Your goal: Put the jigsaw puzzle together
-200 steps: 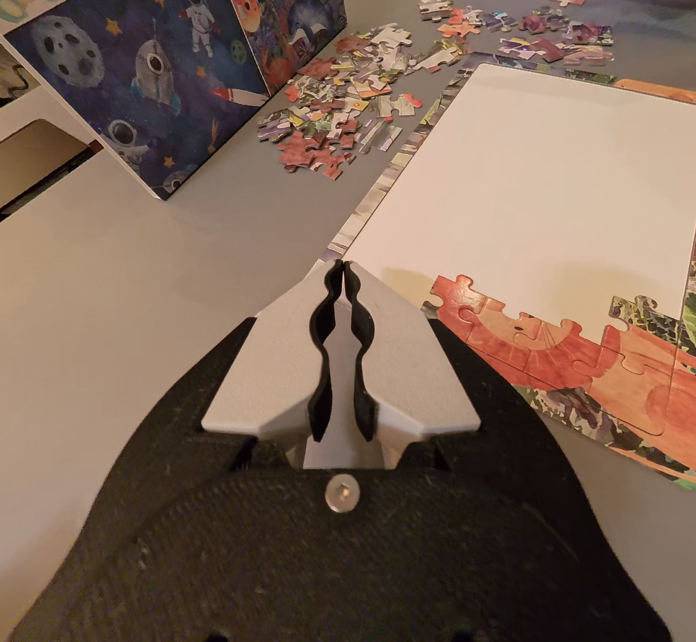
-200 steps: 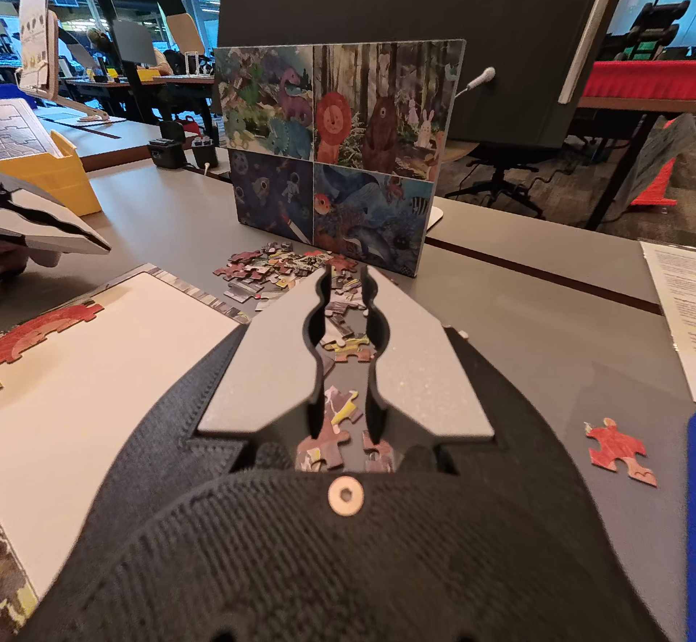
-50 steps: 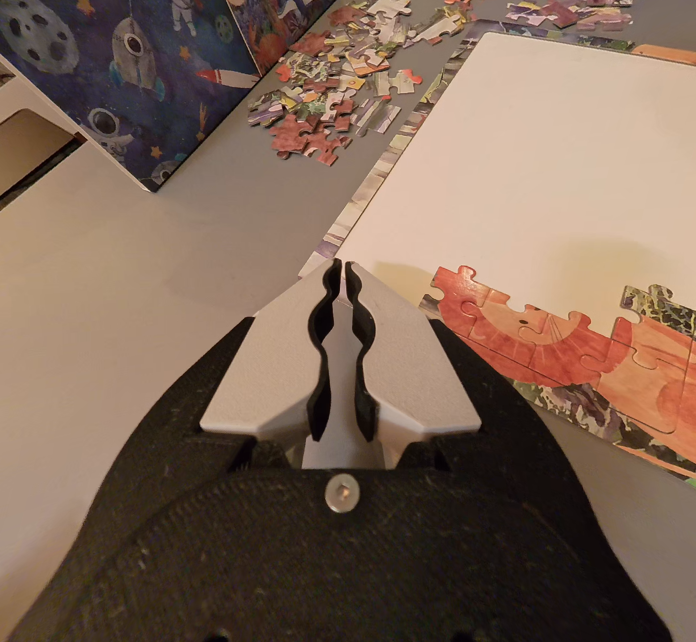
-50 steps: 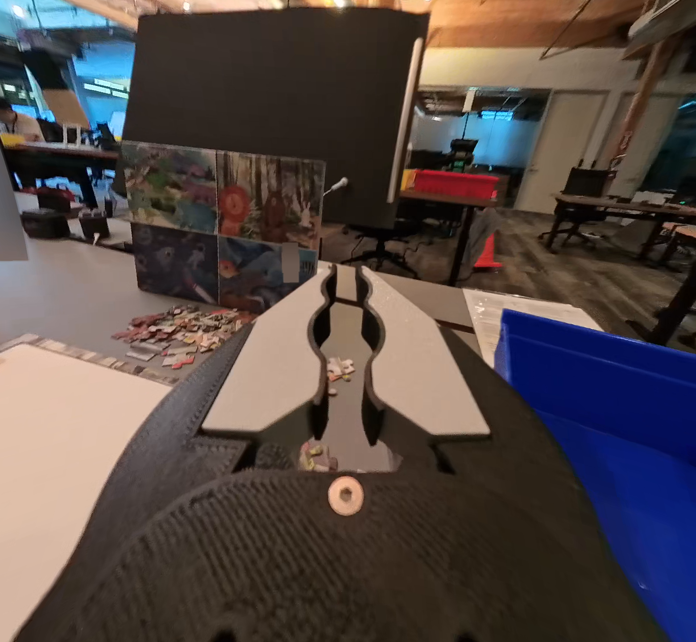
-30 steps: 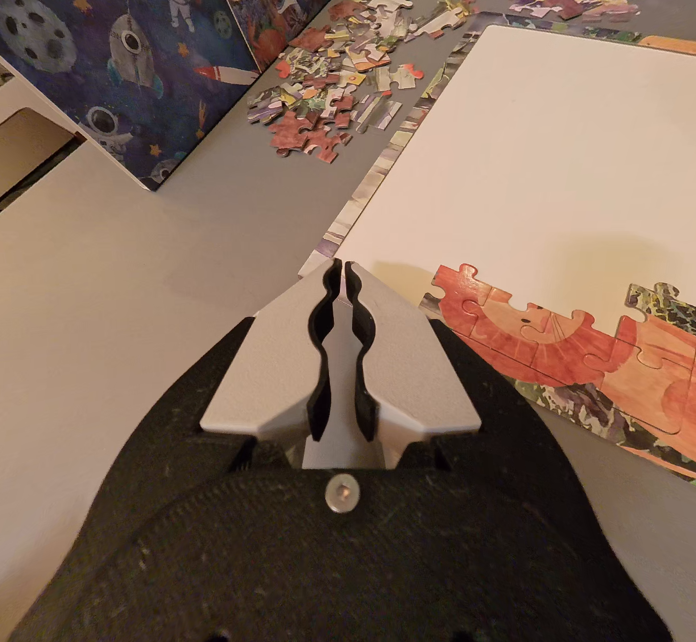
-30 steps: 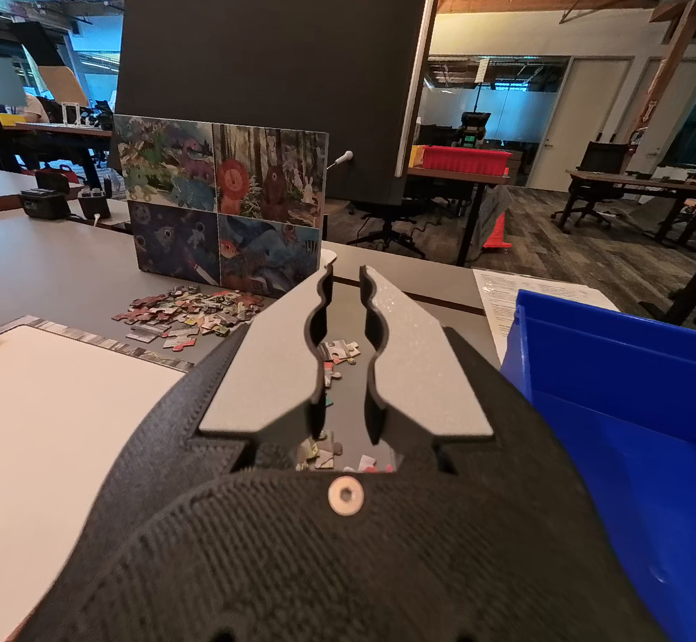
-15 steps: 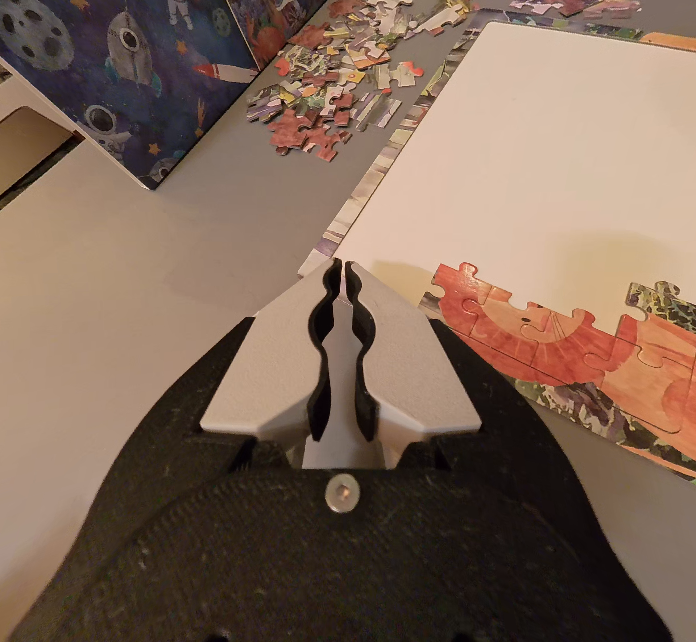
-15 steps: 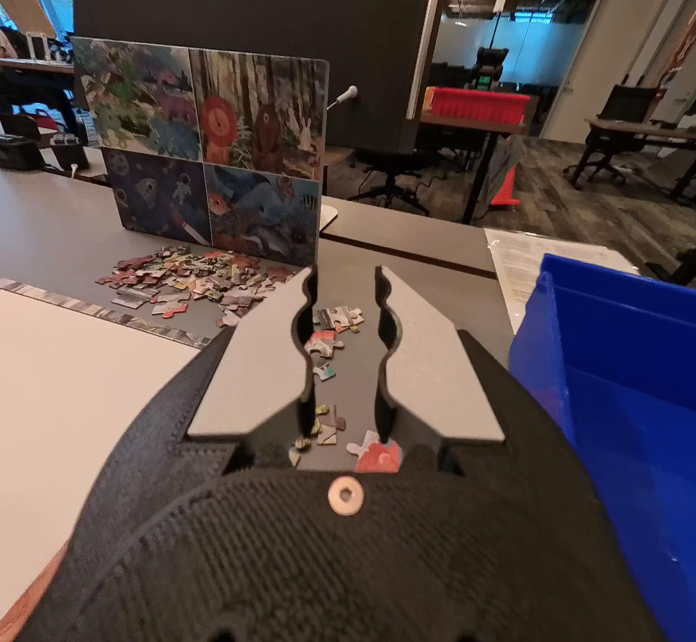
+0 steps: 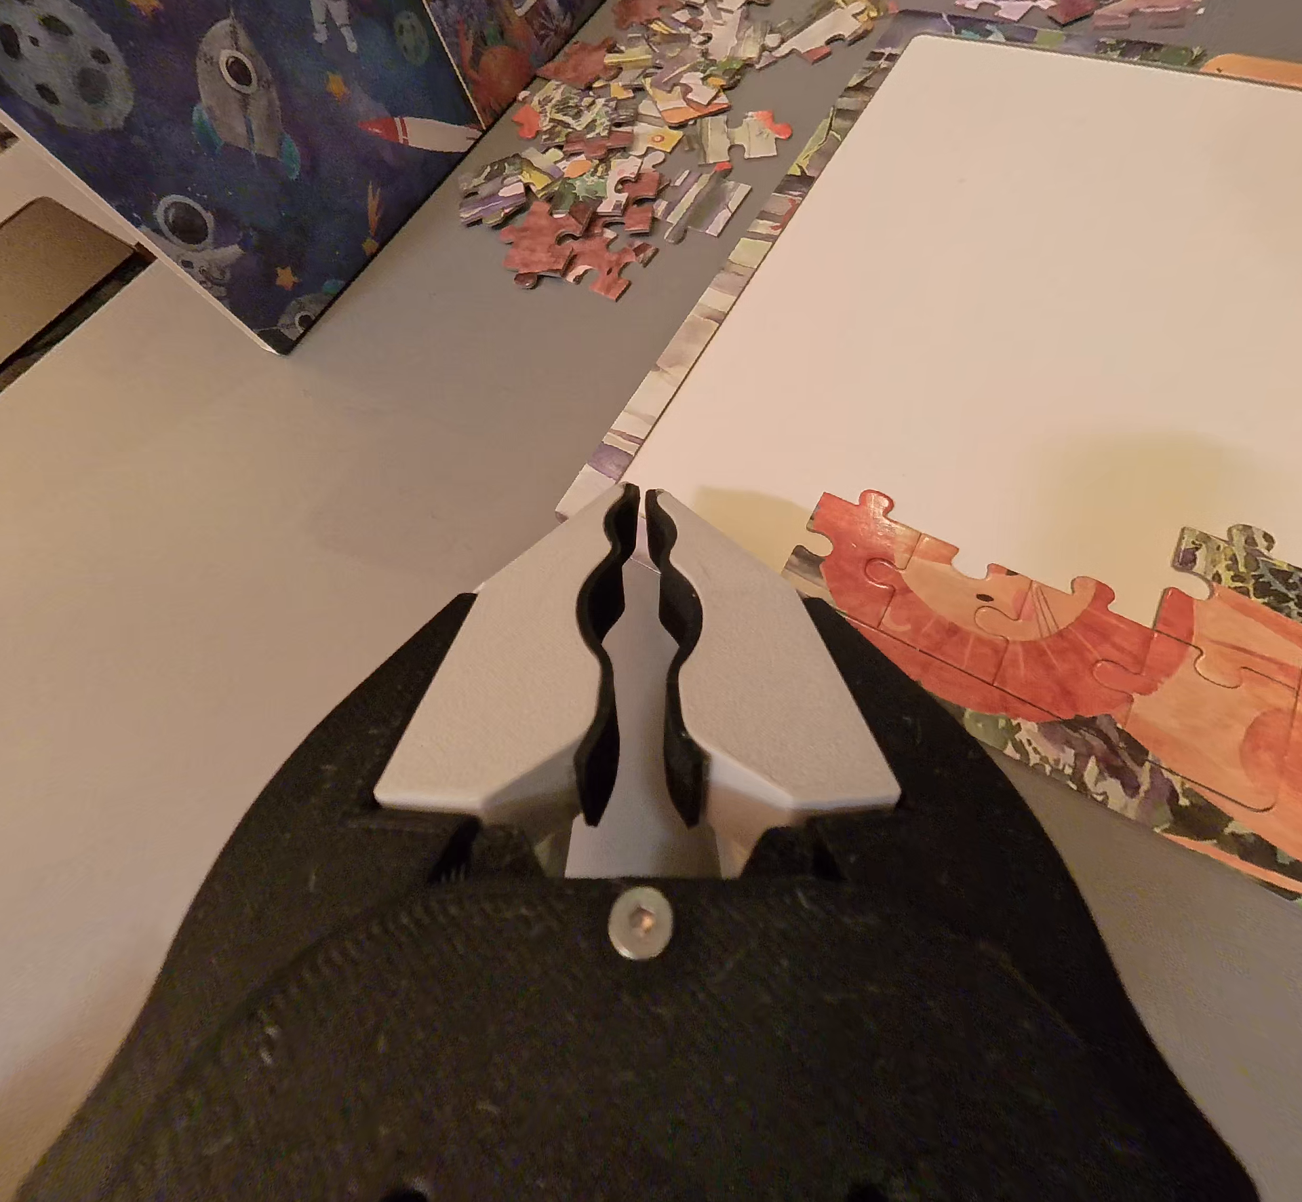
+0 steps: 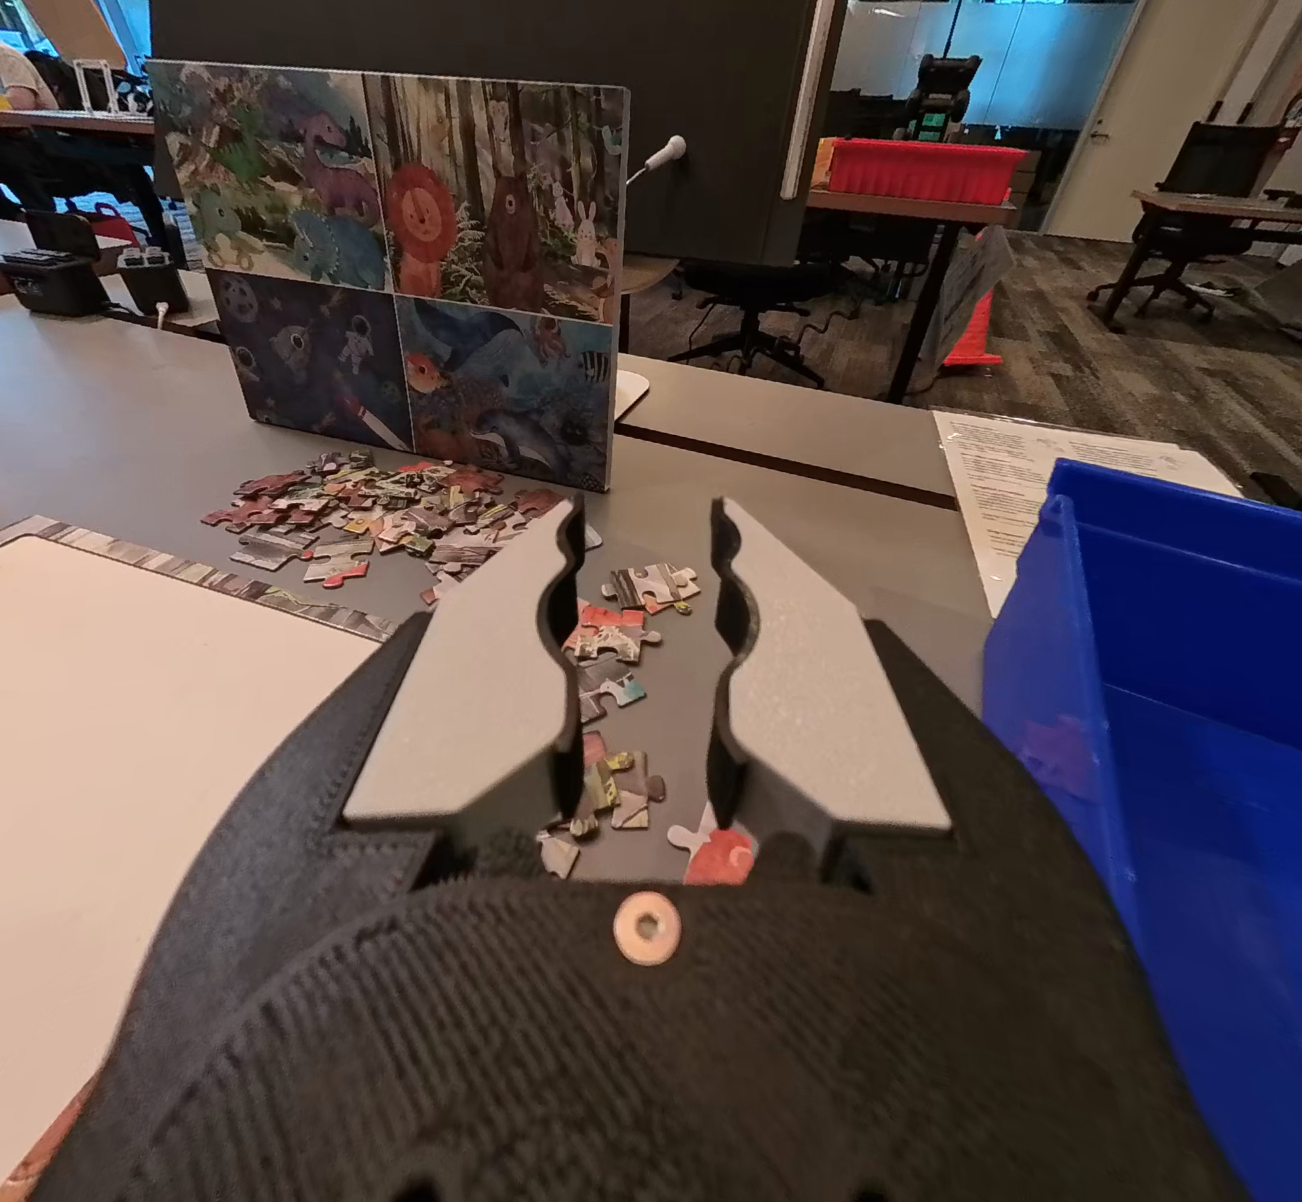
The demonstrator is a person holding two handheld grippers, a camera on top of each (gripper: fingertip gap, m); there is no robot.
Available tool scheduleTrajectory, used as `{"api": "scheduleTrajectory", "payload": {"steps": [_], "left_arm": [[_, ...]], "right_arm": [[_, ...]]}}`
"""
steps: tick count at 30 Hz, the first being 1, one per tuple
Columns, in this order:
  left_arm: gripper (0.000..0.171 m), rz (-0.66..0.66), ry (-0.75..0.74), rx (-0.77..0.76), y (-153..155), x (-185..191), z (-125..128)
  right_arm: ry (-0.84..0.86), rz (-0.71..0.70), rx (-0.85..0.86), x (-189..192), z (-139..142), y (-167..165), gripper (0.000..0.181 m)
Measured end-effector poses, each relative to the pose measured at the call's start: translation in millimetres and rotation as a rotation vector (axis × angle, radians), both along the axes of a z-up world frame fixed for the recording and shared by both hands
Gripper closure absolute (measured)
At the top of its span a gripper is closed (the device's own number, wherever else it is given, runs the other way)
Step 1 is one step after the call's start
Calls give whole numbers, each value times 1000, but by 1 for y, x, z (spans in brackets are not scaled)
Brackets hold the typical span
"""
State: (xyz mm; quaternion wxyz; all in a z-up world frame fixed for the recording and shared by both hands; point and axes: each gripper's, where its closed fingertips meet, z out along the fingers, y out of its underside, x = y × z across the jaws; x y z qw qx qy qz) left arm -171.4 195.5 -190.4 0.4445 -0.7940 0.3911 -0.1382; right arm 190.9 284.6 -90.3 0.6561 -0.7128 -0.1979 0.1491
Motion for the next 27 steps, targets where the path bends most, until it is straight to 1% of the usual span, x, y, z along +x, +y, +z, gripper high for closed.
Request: {"api": "scheduleTrajectory", "payload": {"steps": [6, 10, 13, 17, 22, 25, 27], "left_arm": [[171, -2, 2, 1, 0, 0, 0], [171, -3, 7, -1, -1, 0, -1], [171, -2, 5, -2, -1, 0, -1], [171, -2, 5, -3, 0, 0, -1], [171, -2, 7, -4, 0, 0, -1], [171, -3, 8, -4, 0, 1, -1], [171, -3, 10, -6, 0, 1, -2]], "right_arm": [[-8, 1, -29, -1, -7, 3, 143], [-13, -8, -24, 0, -7, 3, 142], [-22, -70, 2, 12, -2, 4, 144], [10, -147, 18, 31, 4, 4, 143], [5, -225, 104, 46, 20, 0, 141], [-5, -187, 53, 37, 8, 5, 138], [23, -108, -44, 21, -14, 13, 125]]}}
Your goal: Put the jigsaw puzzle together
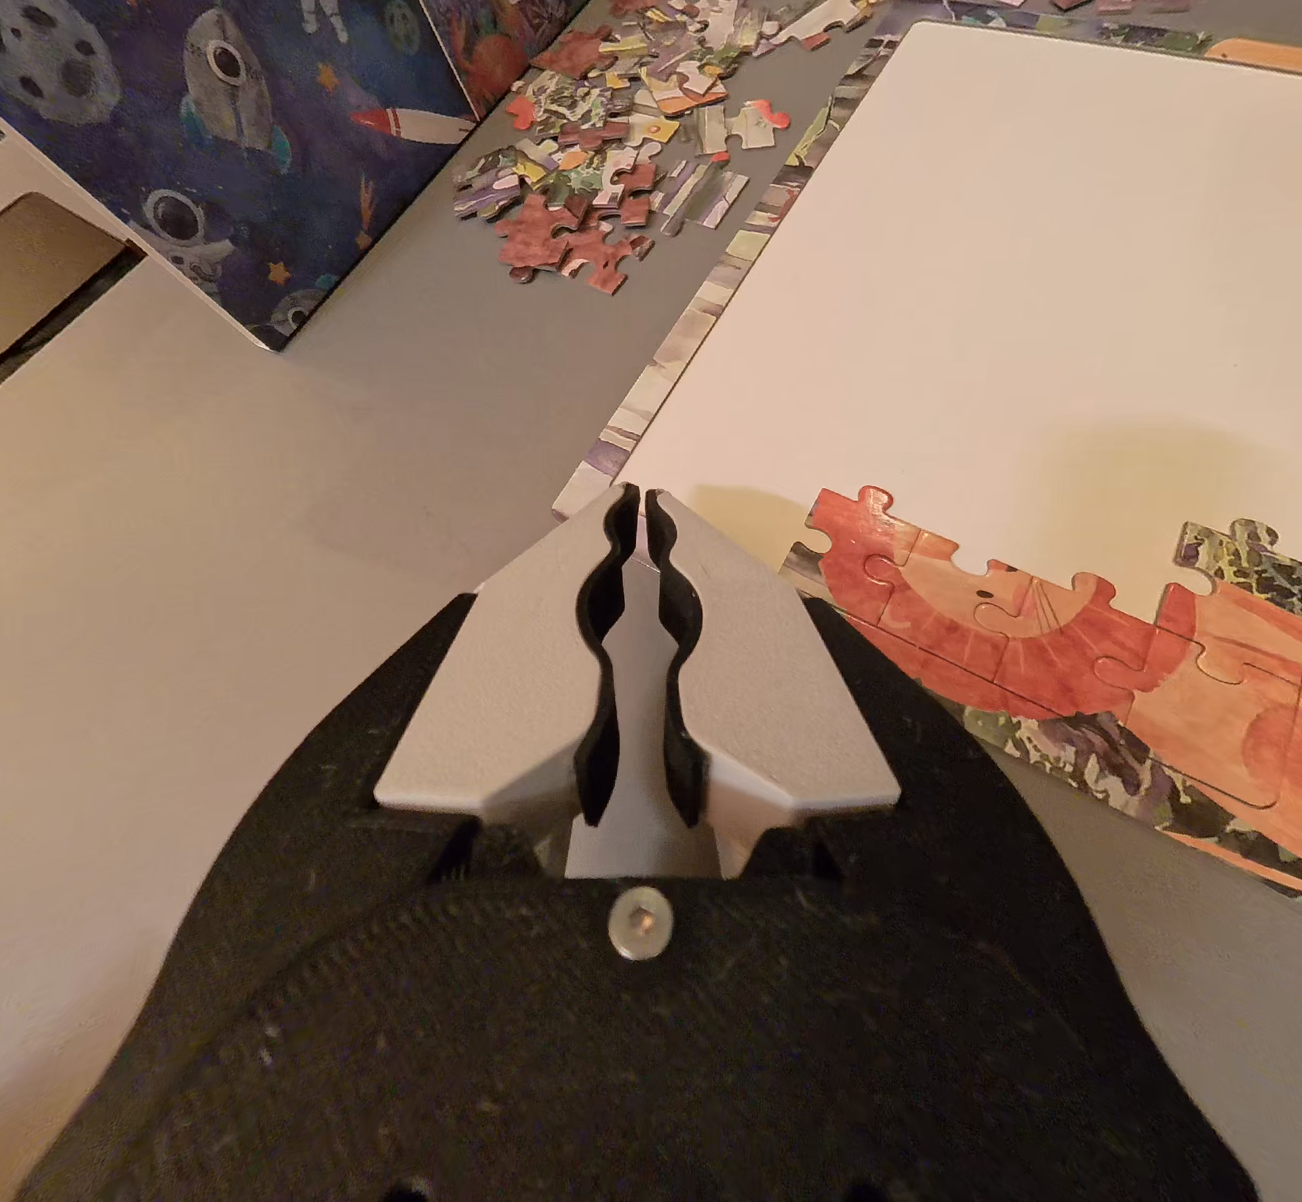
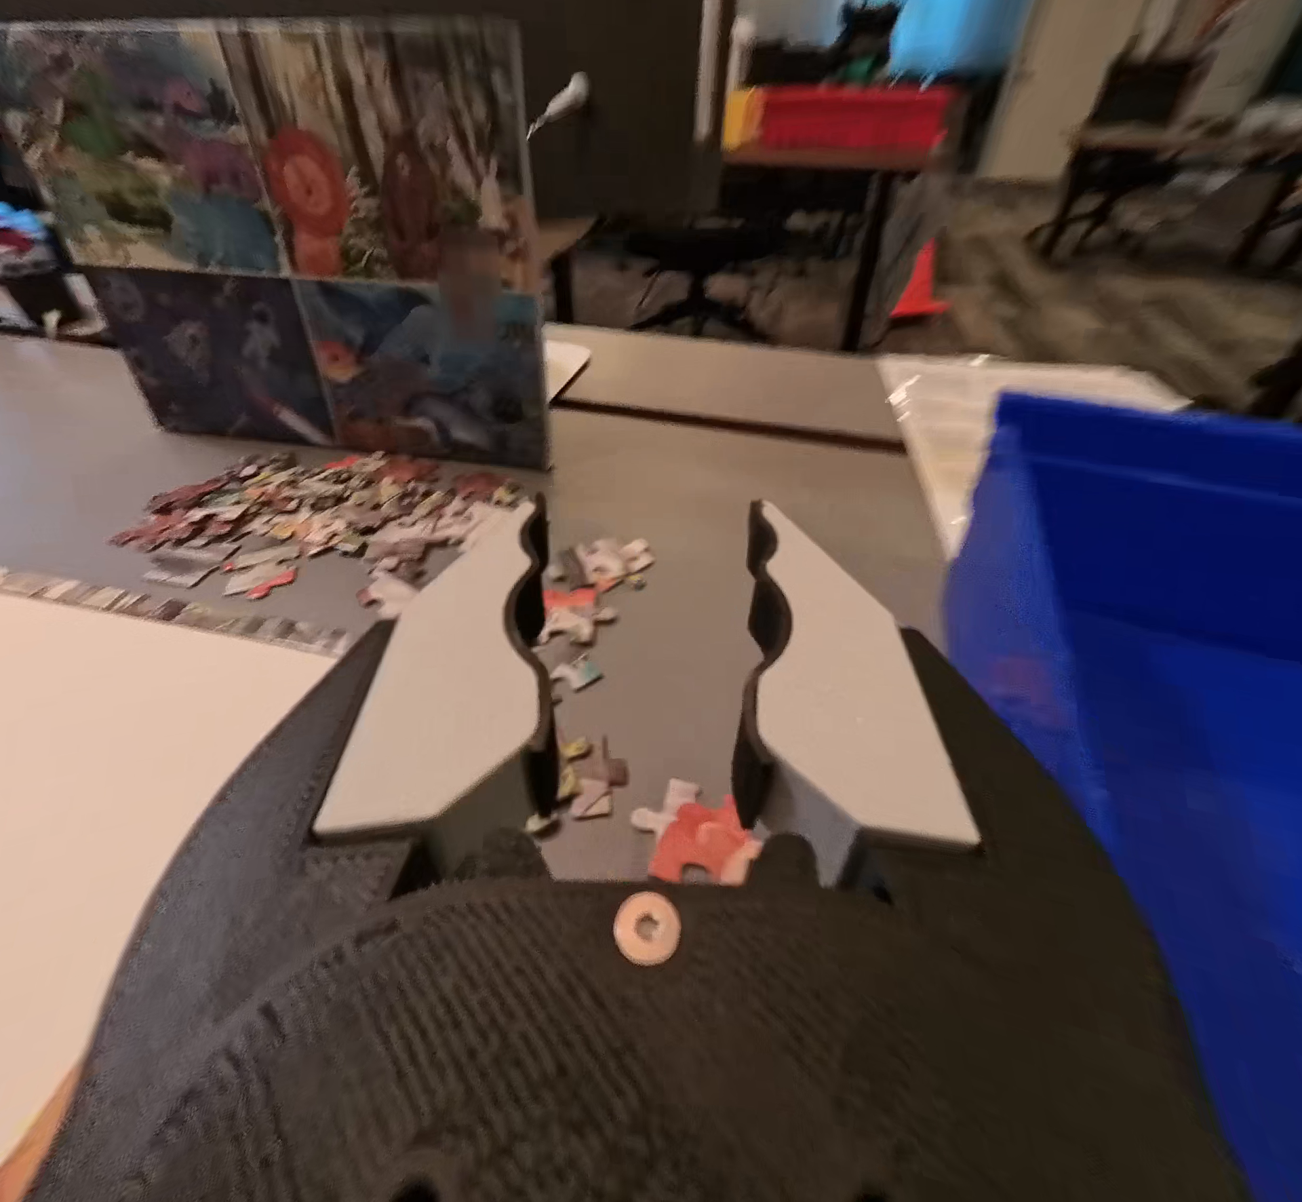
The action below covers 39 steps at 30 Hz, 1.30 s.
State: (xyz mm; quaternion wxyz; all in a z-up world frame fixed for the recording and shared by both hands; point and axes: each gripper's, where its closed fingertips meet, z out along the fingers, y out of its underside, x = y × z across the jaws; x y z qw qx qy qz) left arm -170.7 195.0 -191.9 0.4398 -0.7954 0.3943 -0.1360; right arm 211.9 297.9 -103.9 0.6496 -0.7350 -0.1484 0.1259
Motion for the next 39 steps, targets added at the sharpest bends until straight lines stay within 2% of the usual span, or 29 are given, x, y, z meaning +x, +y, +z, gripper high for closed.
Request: {"api": "scheduleTrajectory", "payload": {"steps": [3, 7, 10, 13, 22, 31, 33, 36, 39], "left_arm": [[171, 0, 0, -2, 0, 0, 0], [171, -4, 6, 2, 0, 1, 0], [171, -6, 10, 1, -1, 1, -1], [171, -7, 7, -2, -1, 1, -1], [171, -11, 8, -8, -1, 1, -2], [171, -17, 15, -3, -2, 2, -2], [171, -18, 15, -3, -2, 2, -3], [171, -20, 14, -2, -2, 2, -2], [171, -23, 15, -1, -3, 2, -2]], "right_arm": [[12, 47, -173, -11, -36, 16, 108], [-3, -44, -370, 2, -71, 39, 86], [-77, -108, -466, 10, -90, 49, 65], [-194, -213, -505, 27, -102, 62, 58], [-163, -210, -617, 32, -118, 66, 55], [-178, -130, -637, 11, -118, 39, 50], [-193, -95, -644, 4, -118, 29, 55], [-160, 0, -636, -13, -111, 18, 76], [-126, 6, -600, -13, -103, 23, 79]]}}
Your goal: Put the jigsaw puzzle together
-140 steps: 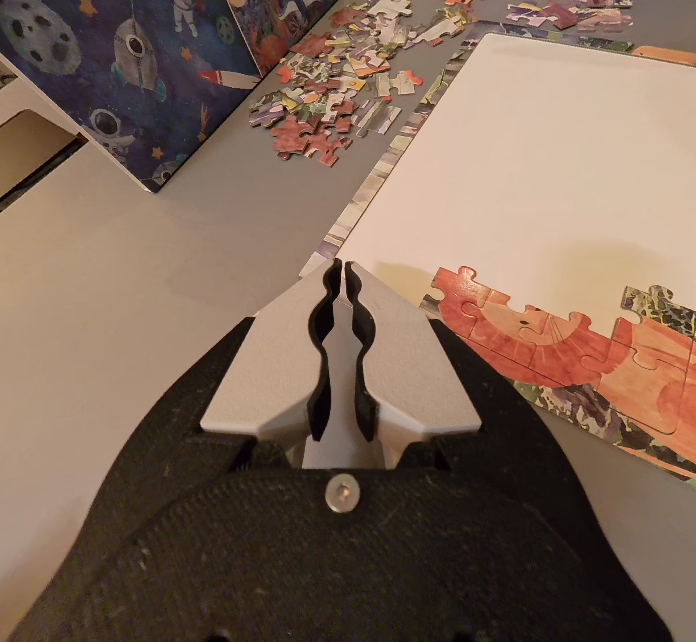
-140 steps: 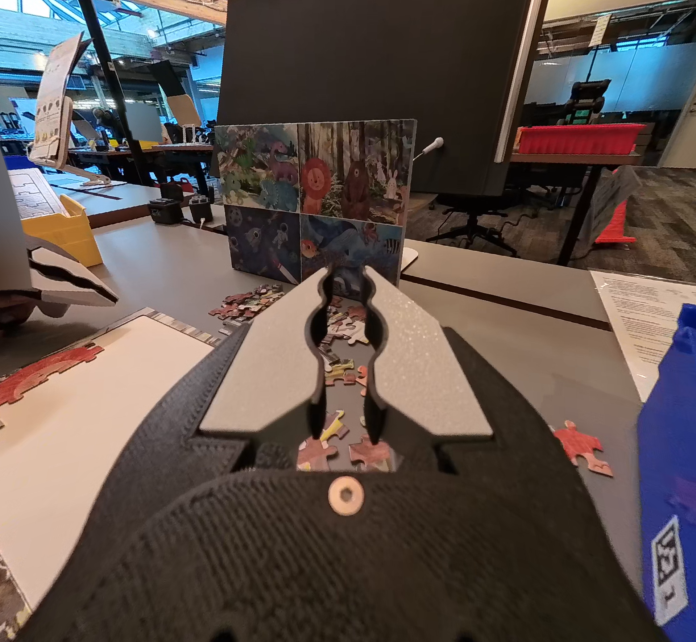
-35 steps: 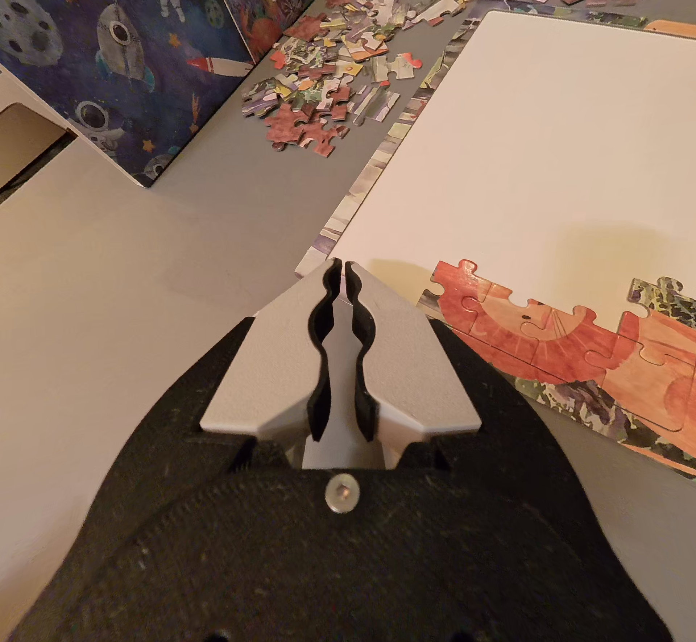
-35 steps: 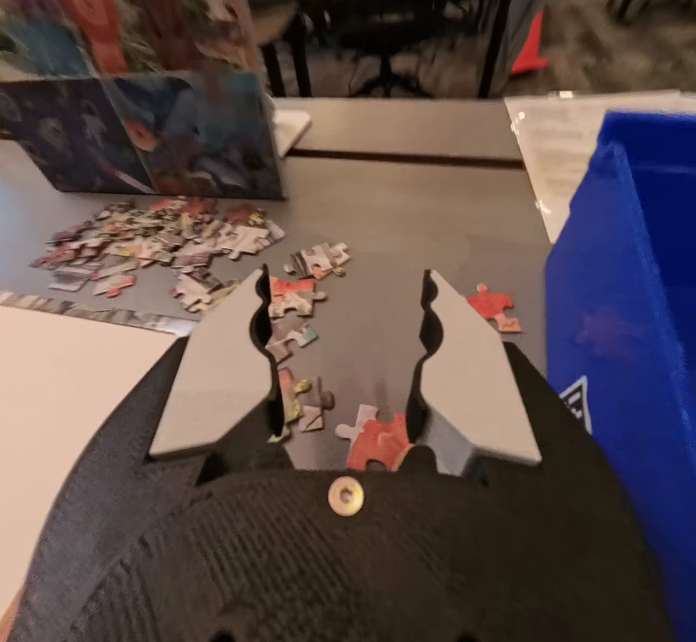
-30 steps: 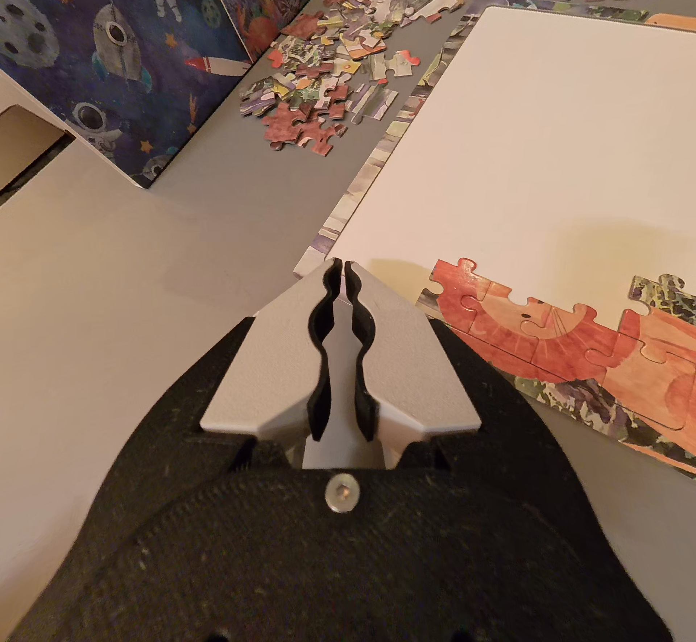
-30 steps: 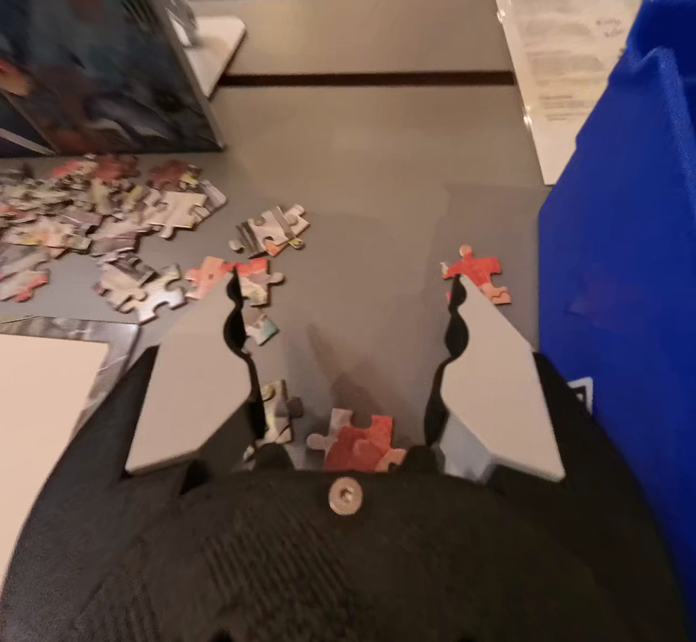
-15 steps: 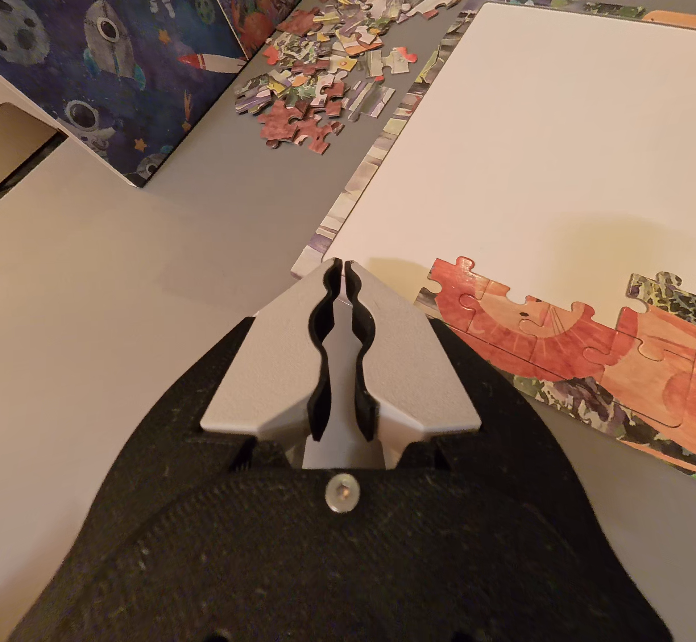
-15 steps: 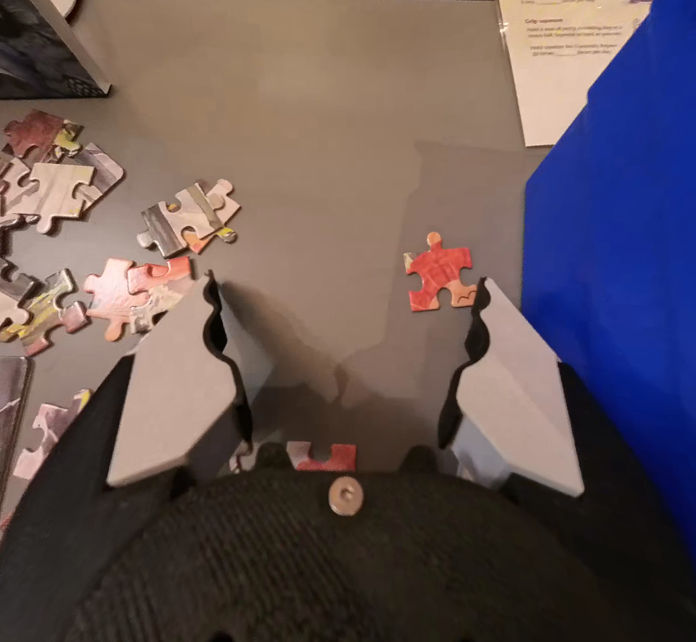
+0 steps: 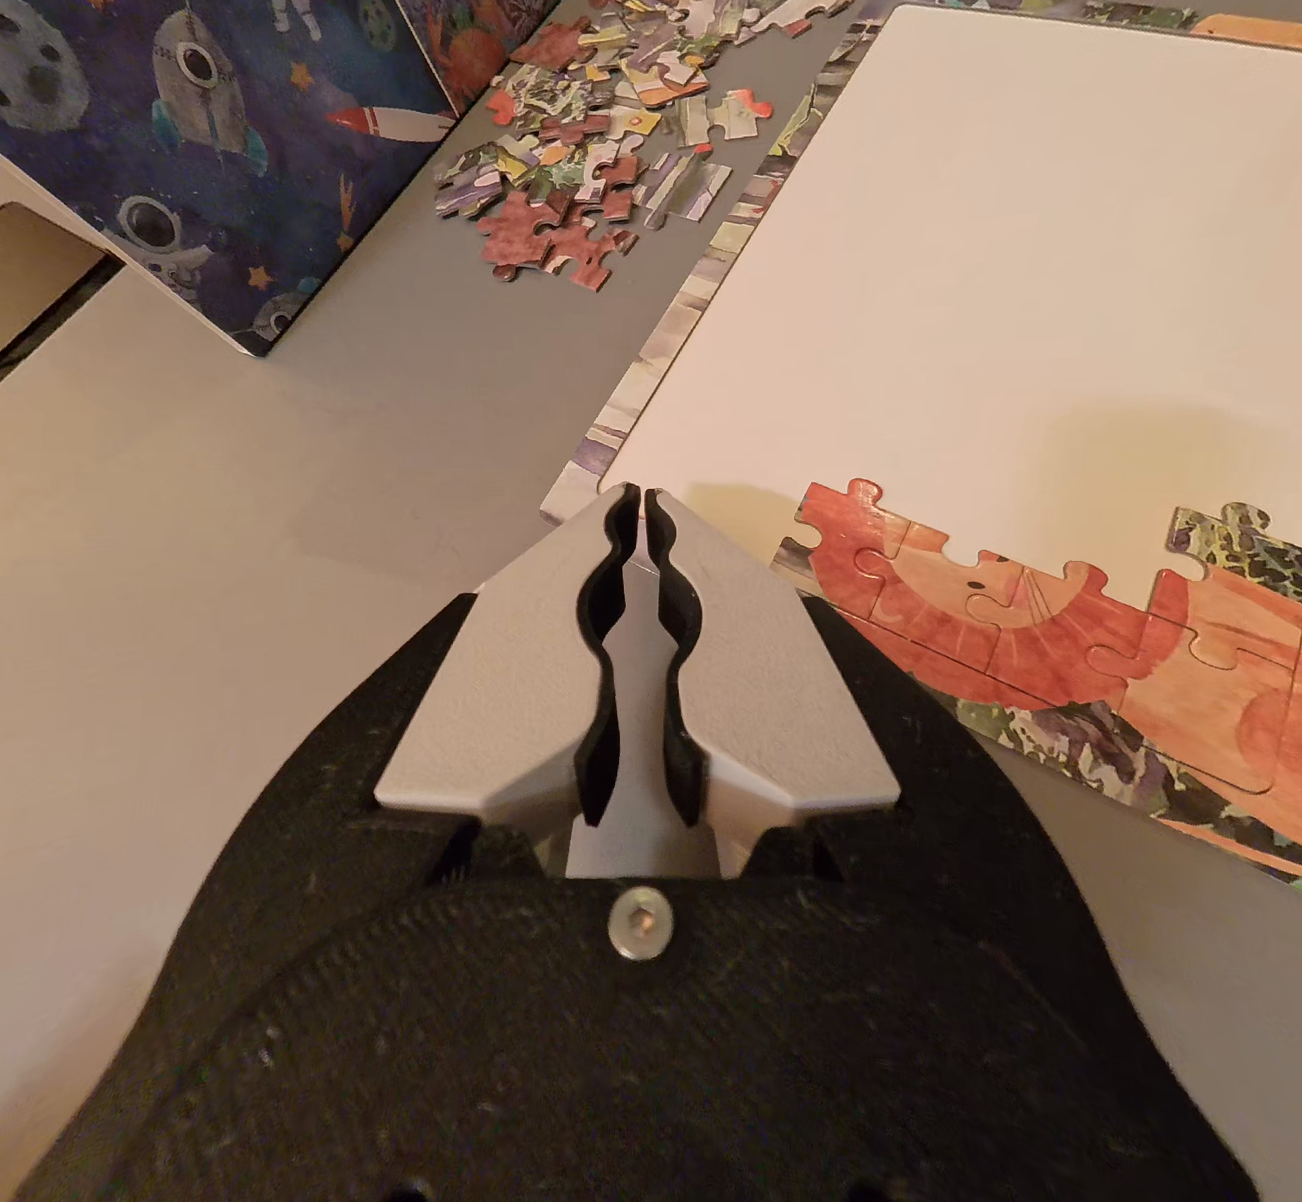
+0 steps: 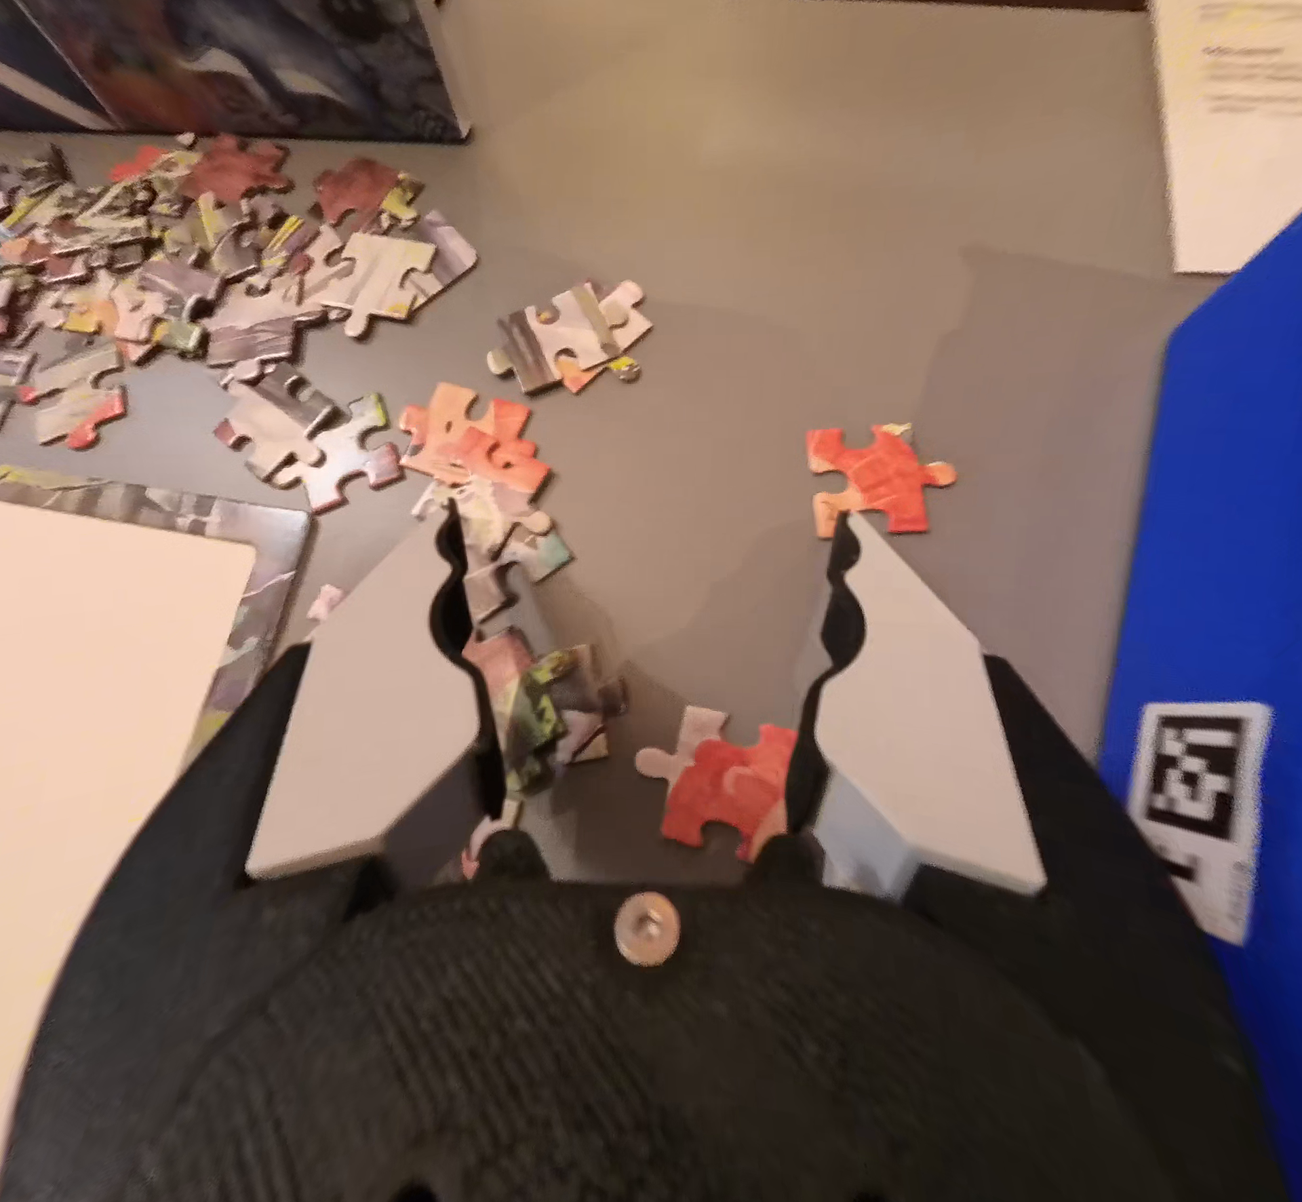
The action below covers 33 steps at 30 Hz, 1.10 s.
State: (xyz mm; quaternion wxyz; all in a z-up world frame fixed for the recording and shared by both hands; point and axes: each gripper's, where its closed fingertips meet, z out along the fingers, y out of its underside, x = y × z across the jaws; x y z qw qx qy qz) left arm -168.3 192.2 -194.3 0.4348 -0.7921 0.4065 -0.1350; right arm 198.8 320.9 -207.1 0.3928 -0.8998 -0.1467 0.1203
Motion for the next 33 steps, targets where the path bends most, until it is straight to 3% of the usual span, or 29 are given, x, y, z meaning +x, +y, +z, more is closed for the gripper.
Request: {"api": "scheduleTrajectory", "payload": {"steps": [14, 24, 33], "left_arm": [[171, -2, 10, -5, -1, -1, -2], [171, -4, 20, -5, -1, 0, -3], [171, -8, 32, -4, -2, 1, -4]], "right_arm": [[82, -113, 255, 27, 48, 15, 102], [-70, -180, 139, 49, 11, 21, 114], [-108, -194, 29, 53, -10, 32, 112]]}}
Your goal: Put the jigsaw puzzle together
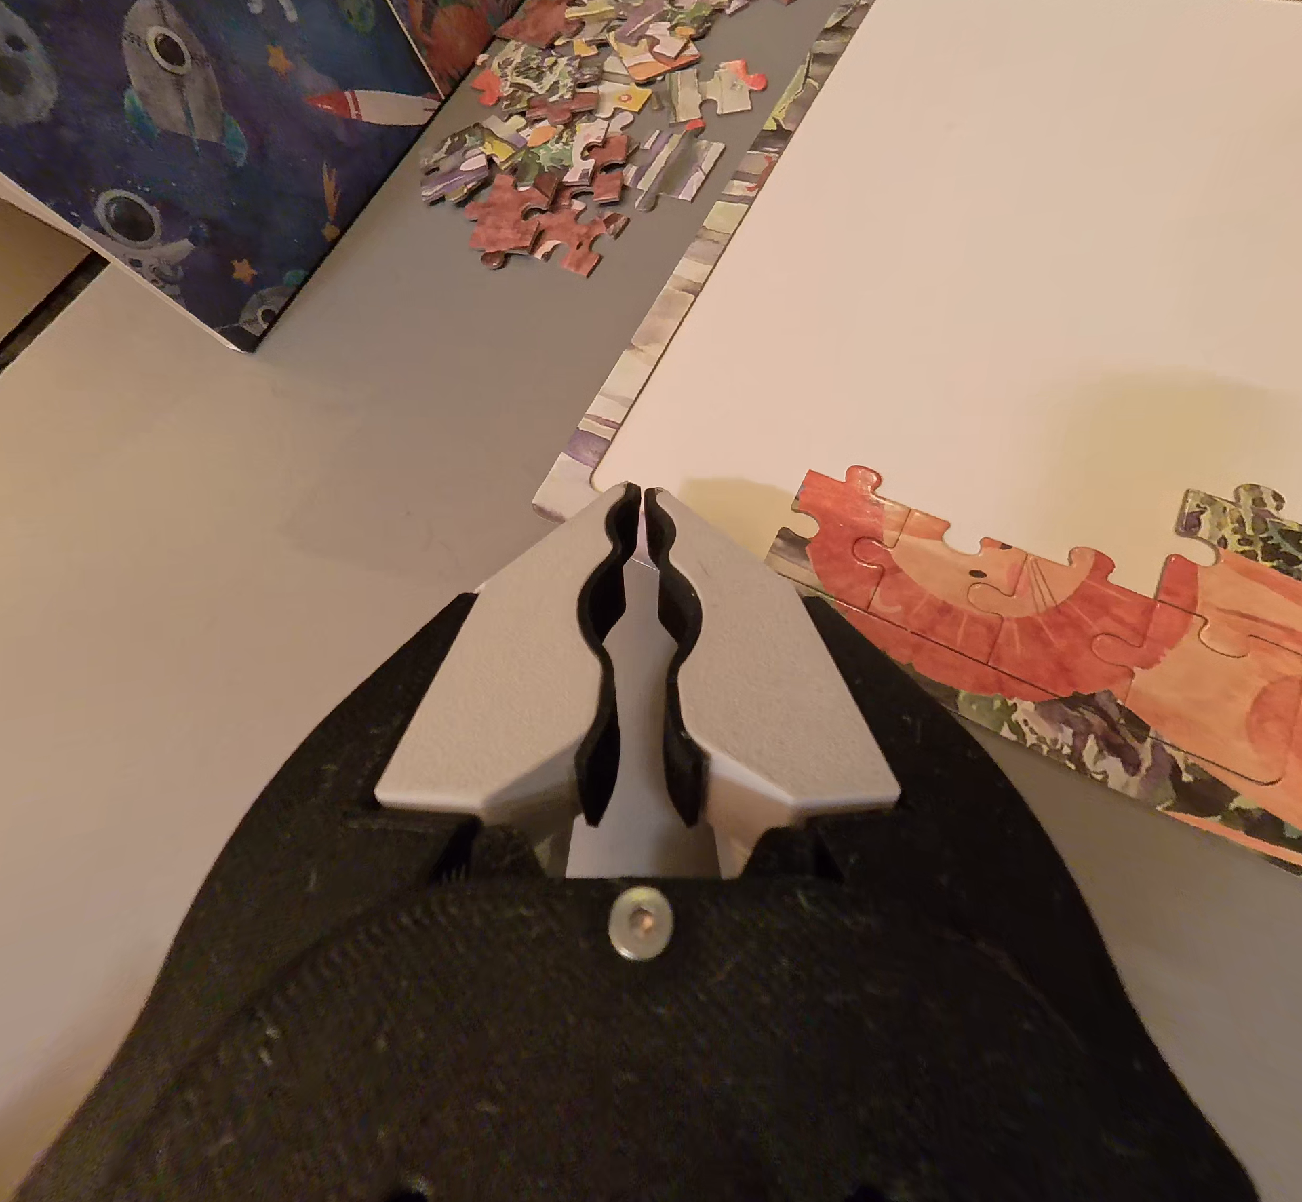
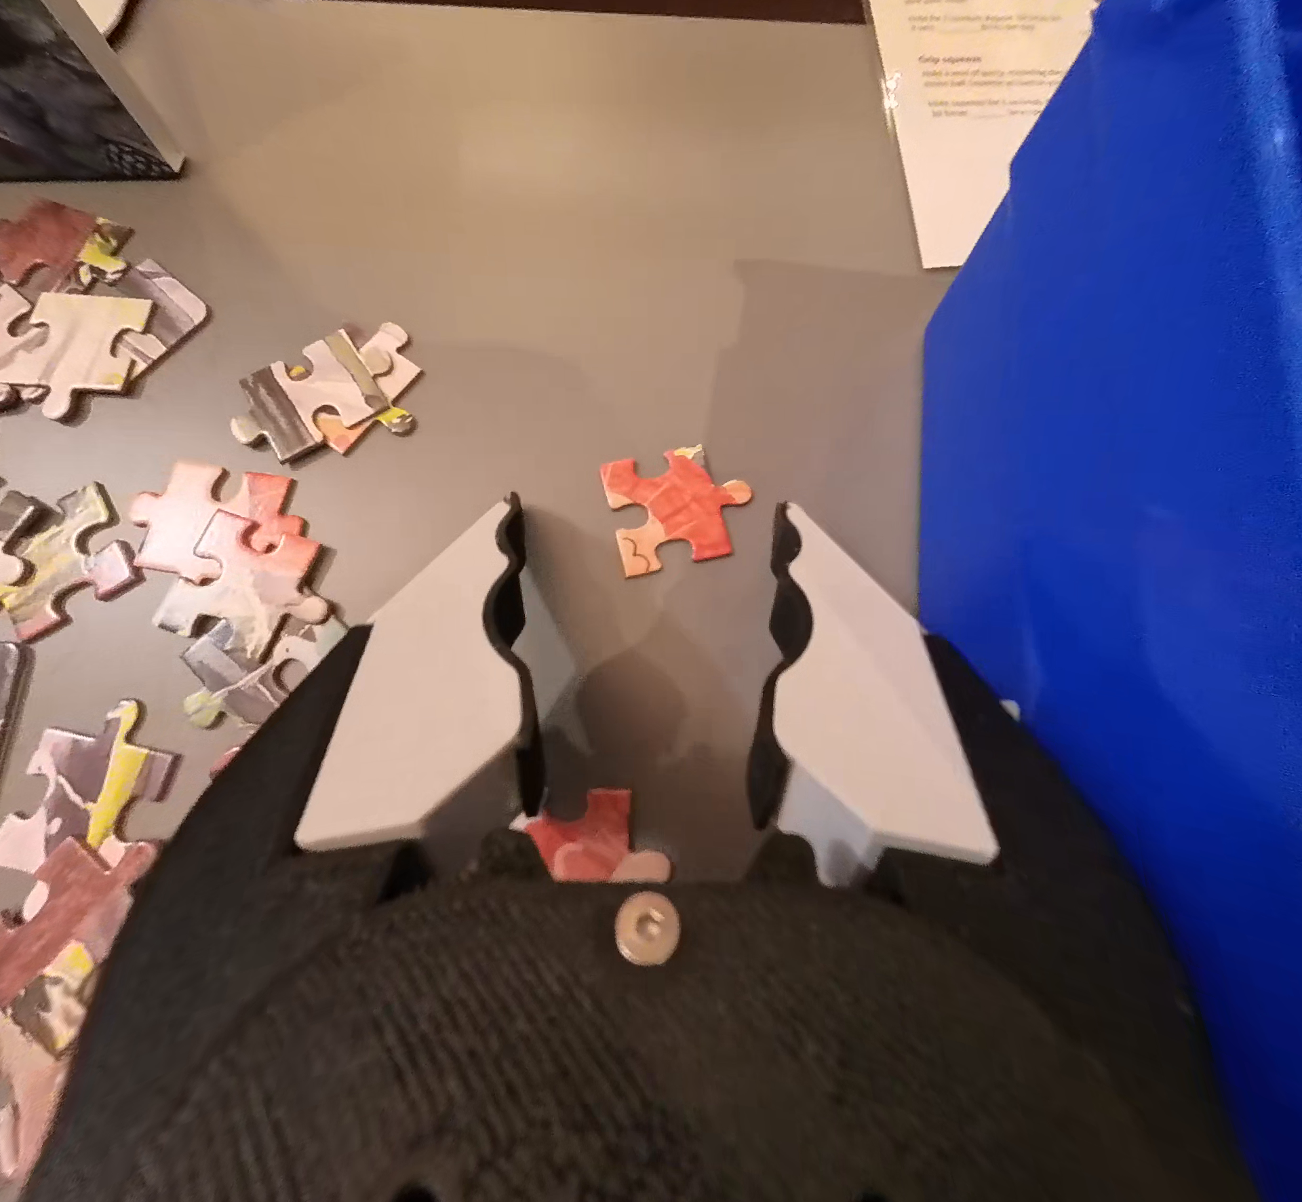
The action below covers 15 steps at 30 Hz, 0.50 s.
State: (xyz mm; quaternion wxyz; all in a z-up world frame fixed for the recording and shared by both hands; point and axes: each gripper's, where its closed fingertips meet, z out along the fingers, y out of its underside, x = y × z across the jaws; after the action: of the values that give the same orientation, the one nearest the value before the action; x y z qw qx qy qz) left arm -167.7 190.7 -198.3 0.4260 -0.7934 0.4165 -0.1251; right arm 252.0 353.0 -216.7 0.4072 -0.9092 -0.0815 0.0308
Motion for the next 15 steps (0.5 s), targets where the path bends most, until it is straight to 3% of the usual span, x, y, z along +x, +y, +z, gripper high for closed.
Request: {"api": "scheduleTrajectory", "payload": {"steps": [3, 5, 6, 9, 12, 15], "left_arm": [[171, 0, 1, -1, 0, 0, 0], [171, 0, 2, -1, 0, 0, 0], [171, 0, 2, -1, 0, 0, 0], [171, 0, 1, -4, 0, 0, 0], [171, 0, 3, -3, 0, 0, 0], [171, -1, 5, -2, 0, 0, -1]], "right_arm": [[37, 25, -5, -8, 1, -6, 105], [100, 77, -19, -23, 3, -13, 114], [158, 121, -27, -34, 6, -18, 127], [304, 252, 84, -61, 34, -22, 128], [207, 235, 205, -49, 53, -12, 128], [138, 214, 189, -40, 42, -7, 127]]}}
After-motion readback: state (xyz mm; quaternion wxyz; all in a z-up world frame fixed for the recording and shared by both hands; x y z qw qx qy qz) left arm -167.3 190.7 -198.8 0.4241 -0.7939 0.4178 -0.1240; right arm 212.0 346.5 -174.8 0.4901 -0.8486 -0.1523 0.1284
